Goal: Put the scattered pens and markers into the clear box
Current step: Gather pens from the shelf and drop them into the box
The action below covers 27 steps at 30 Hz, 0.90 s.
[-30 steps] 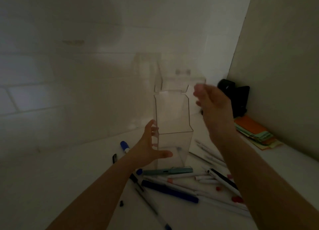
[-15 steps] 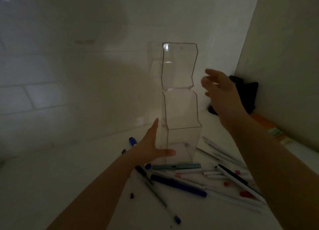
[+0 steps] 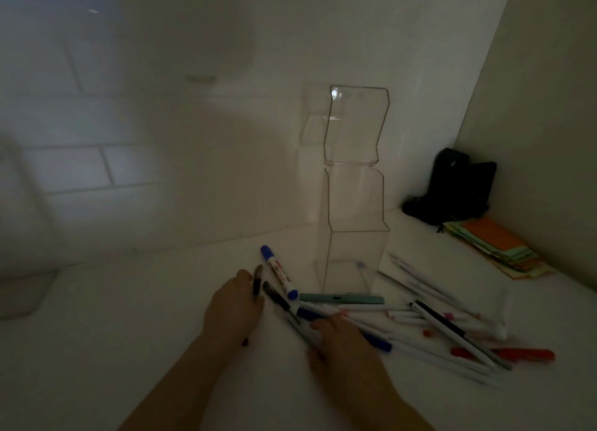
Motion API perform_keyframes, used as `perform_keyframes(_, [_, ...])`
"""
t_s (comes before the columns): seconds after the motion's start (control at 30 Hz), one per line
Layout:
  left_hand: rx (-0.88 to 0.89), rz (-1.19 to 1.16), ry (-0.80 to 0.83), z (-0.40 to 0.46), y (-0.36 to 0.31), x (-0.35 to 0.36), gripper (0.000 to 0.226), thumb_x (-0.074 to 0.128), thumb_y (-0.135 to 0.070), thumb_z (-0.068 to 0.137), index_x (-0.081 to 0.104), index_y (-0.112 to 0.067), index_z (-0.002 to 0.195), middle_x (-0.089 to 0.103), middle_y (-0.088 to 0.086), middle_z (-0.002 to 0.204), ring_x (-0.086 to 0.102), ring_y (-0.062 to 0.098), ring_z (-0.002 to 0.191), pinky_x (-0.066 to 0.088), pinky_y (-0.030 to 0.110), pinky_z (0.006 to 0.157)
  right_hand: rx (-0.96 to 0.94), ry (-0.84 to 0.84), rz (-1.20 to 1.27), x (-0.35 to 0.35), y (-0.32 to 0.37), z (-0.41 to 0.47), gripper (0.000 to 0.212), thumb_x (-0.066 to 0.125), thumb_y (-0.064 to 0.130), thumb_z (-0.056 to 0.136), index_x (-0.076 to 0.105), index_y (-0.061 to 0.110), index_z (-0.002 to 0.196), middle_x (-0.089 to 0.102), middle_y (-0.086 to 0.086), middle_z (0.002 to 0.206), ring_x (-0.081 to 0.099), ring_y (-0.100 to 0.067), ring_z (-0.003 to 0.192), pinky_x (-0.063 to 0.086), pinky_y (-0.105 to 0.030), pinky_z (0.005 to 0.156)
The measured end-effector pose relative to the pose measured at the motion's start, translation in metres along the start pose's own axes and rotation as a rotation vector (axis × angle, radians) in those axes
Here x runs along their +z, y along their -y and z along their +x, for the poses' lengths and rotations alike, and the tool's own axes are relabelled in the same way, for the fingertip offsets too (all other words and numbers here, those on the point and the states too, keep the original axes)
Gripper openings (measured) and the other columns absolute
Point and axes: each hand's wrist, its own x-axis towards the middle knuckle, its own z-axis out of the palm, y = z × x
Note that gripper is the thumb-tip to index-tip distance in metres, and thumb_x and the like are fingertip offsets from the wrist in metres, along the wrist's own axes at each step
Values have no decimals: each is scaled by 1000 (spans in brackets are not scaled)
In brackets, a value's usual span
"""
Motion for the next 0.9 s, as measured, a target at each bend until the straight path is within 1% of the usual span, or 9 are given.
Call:
perform_keyframes(0.1, [-37,-2,40,0,0,-9,39,57,-22,84,44,-8,118,61,13,107,58,23,88,45,27,70,-14,11,-137,1,-1,2,38,35,11,94,39,13,131,38,-7,141,36,-20,130,27,-28,109])
perform_keyframes(0.2, [-177,-507,97,-4,4,-12,30,48,-14,89,46,-7,117,58,9,78,54,15,60,42,20,51,-5,-12,-137,1,-9,1,37,31,13,96,38,13,132,33,-8,146,35,-20,132,21,-23,109])
perform_keyframes(0.3, [-286,-890,105,-13,1,-3,22,40,-4,89,54,-4,106,48,5,62,42,13,51,36,16,42,30,-178,179,1,-11,-1,35,36,22,96,46,18,129,42,-3,139,37,-16,131,22,-23,110])
perform_keyframes(0.37, [-271,-1024,139,-26,-9,2,15,44,-8,87,59,-3,89,45,5,56,37,13,46,31,18,40,58,-237,432,1,-4,3,32,43,28,93,52,22,123,56,1,121,47,-16,121,33,-30,109])
perform_keyframes(0.47, [-97,-1041,228,-45,-23,9,19,52,-25,87,61,-8,83,48,-2,56,41,10,49,35,17,45,-14,-220,489,5,15,9,32,42,26,94,52,22,124,60,3,114,51,-8,102,35,-18,90])
perform_keyframes(0.53, [-75,-1074,213,-50,-25,12,16,52,-26,88,61,-12,87,61,1,69,55,13,63,44,19,56,-103,-150,446,8,23,11,37,39,23,95,44,24,131,51,4,129,45,-7,113,30,-15,96])
perform_keyframes(0.6, [-150,-1201,132,-46,-21,9,16,48,-21,90,60,-10,87,62,4,74,58,16,69,48,17,59,-141,-83,423,8,24,10,39,38,22,95,39,29,133,42,10,129,37,-4,119,23,-15,102])
perform_keyframes(0.73, [-213,-1255,-60,-37,-11,4,26,43,-23,92,47,-10,69,44,4,55,40,16,53,38,24,53,-121,-189,225,5,10,11,32,47,22,91,50,26,122,46,5,128,40,-7,119,26,-12,97])
perform_keyframes(0.9, [-121,-1151,-108,-36,-8,10,16,43,-18,93,45,-20,77,39,2,52,35,7,38,33,25,42,-109,-51,-93,16,8,16,43,35,14,95,34,20,137,35,0,146,30,-17,133,23,-26,111])
